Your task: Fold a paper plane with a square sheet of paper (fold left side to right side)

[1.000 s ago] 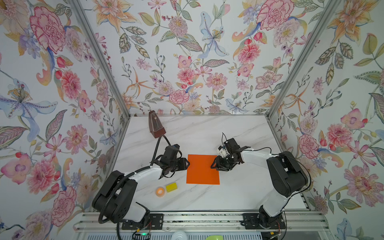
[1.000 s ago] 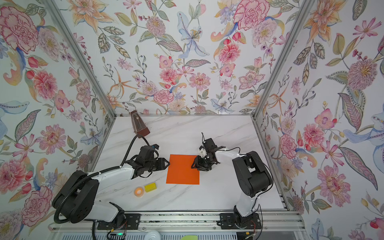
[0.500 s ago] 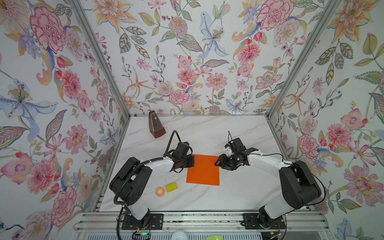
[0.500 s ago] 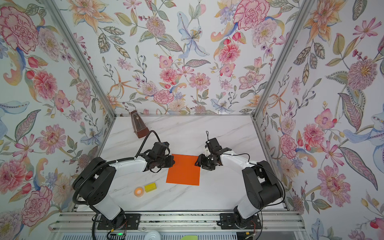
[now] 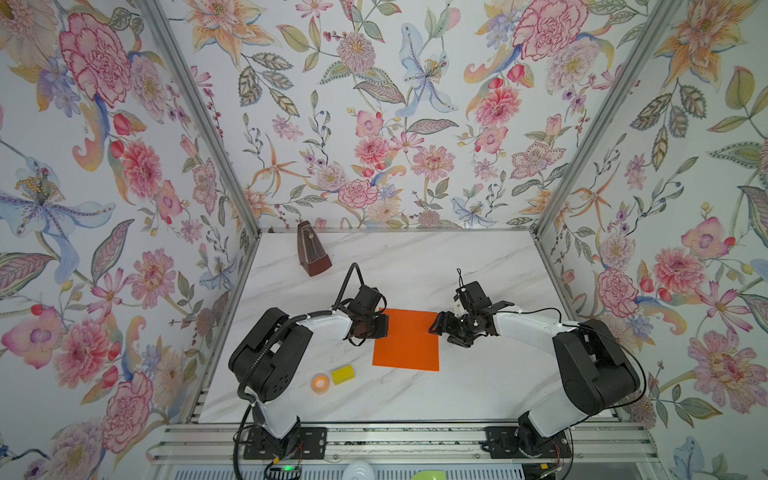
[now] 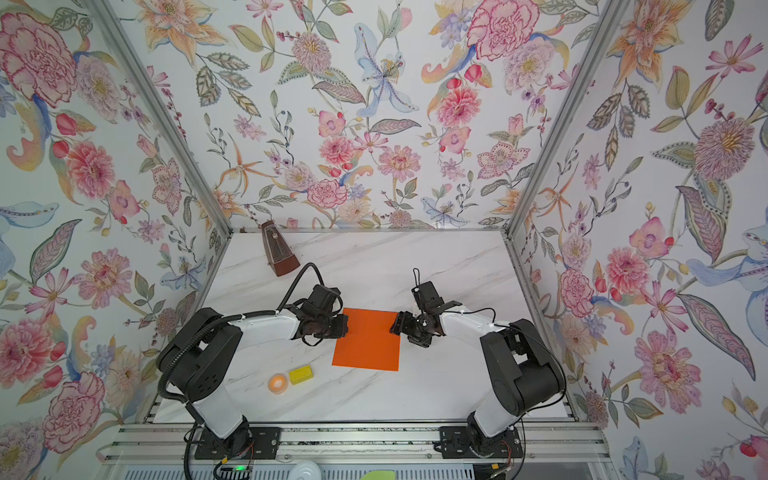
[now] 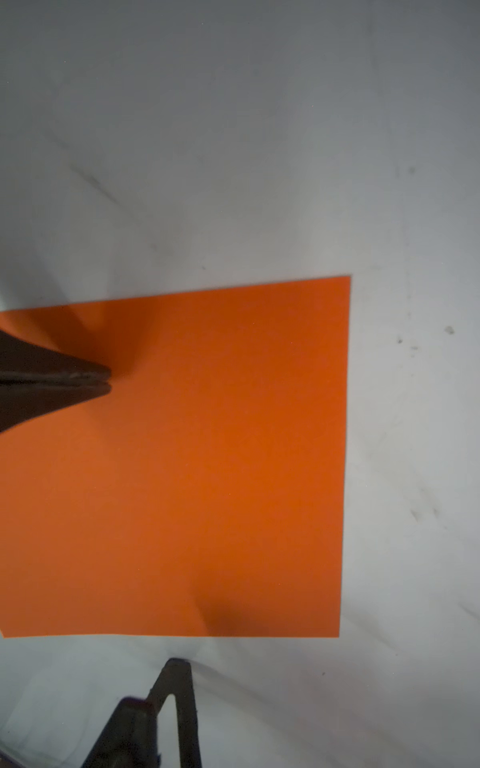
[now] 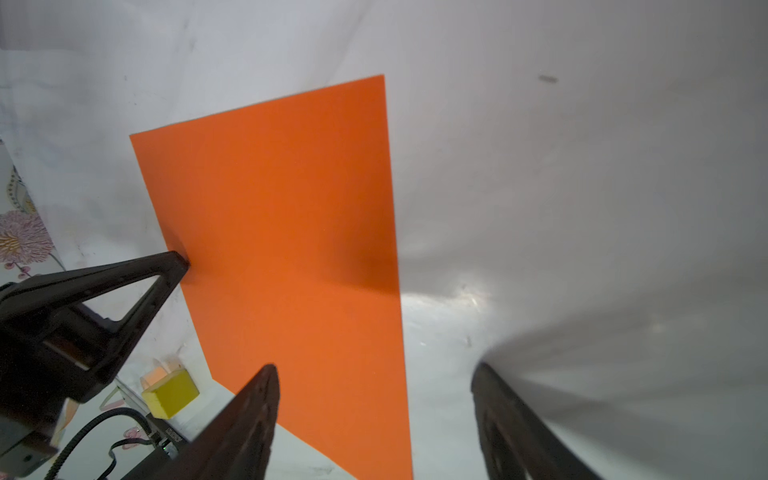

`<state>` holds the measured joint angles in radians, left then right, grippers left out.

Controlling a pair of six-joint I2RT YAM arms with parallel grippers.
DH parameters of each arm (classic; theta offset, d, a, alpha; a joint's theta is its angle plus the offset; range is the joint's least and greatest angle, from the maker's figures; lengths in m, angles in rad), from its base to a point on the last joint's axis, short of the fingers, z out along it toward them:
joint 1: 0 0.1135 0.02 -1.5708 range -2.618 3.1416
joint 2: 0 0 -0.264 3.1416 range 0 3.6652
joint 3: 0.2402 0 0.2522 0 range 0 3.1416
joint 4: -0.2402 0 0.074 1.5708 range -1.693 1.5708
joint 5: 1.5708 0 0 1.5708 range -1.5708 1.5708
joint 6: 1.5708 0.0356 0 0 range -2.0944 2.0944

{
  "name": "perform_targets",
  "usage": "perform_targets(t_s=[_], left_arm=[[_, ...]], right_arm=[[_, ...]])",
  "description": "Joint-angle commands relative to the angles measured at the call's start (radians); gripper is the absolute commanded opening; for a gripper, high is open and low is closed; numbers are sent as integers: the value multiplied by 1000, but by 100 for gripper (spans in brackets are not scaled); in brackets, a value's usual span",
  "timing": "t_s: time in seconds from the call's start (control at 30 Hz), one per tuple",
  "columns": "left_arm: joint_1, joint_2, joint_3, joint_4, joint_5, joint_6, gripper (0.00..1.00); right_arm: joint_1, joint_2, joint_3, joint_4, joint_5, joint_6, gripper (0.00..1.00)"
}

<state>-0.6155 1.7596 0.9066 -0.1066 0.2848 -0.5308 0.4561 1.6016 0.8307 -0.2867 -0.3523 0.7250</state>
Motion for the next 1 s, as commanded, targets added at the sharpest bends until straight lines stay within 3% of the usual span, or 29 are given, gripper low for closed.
perform_targets(t_s=[0.0, 0.23, 0.63, 0.97], left_arm=[[-7, 36, 26, -72, 2, 22, 0], [-7, 50, 9, -82, -3, -2, 0], [-6, 43, -56, 7, -2, -98, 0], [12, 38, -97, 39, -27, -138, 0]], right_arm=[[19, 42, 3, -16, 55, 22, 80], [56, 102, -2, 77, -10, 61, 81], [140, 220, -22, 470, -215, 223, 85], [217, 111, -250, 704, -259, 412, 91]])
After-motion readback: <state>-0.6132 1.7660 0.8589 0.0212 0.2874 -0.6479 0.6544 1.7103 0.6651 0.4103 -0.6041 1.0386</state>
